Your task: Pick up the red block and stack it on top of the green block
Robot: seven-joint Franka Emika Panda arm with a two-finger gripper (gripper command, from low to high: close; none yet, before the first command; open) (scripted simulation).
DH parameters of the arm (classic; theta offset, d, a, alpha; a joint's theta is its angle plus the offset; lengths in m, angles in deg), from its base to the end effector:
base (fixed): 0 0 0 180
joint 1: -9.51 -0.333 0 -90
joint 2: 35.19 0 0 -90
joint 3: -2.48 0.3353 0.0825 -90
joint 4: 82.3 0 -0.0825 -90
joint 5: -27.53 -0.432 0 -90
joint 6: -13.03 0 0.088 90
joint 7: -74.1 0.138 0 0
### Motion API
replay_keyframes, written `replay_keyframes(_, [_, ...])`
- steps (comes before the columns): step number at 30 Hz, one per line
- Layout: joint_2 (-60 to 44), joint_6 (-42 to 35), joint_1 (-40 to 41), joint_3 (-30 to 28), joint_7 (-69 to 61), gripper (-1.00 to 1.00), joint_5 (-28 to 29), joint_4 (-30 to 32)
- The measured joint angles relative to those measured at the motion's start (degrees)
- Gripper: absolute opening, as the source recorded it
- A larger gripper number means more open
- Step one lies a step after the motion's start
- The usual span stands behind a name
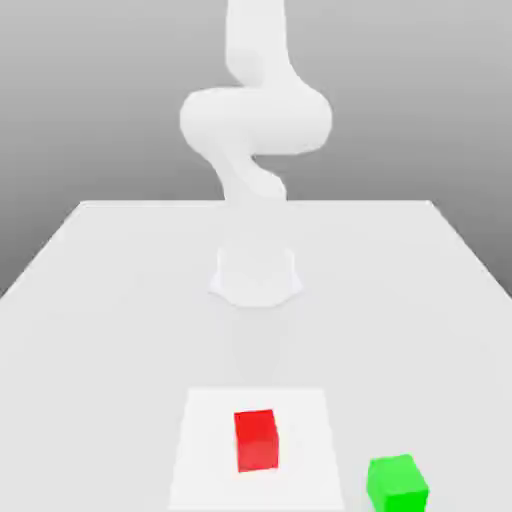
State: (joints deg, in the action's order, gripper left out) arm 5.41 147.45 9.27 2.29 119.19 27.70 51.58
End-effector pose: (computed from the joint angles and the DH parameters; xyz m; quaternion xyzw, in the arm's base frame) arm 0.4375 -0.0001 0.6529 -0.8651 0.3580 -0.3245 0.1347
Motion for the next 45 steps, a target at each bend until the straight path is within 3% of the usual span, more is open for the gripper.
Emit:
replay_keyframes(21, [-44.0, 22.2, -1.0, -1.0, -7.5, 0.0, -0.4, 17.6])
replay_keyframes(27, [-56.4, 32.1, -0.5, -0.5, -8.2, 0.0, -0.9, 16.8])
replay_keyframes(28, [-57.6, 33.2, -0.5, -0.4, -8.3, -1.0, -1.0, 16.6])
replay_keyframes(35, [-57.5, 33.0, -0.4, -0.3, -8.1, -1.0, -0.8, 16.7])
replay_keyframes(40, [-48.5, 25.3, -0.4, -0.5, -7.9, -1.0, -0.4, 18.0])
replay_keyframes(45, [-48.4, 17.9, -4.9, 4.0, -8.6, -1.0, 1.0, 10.6])
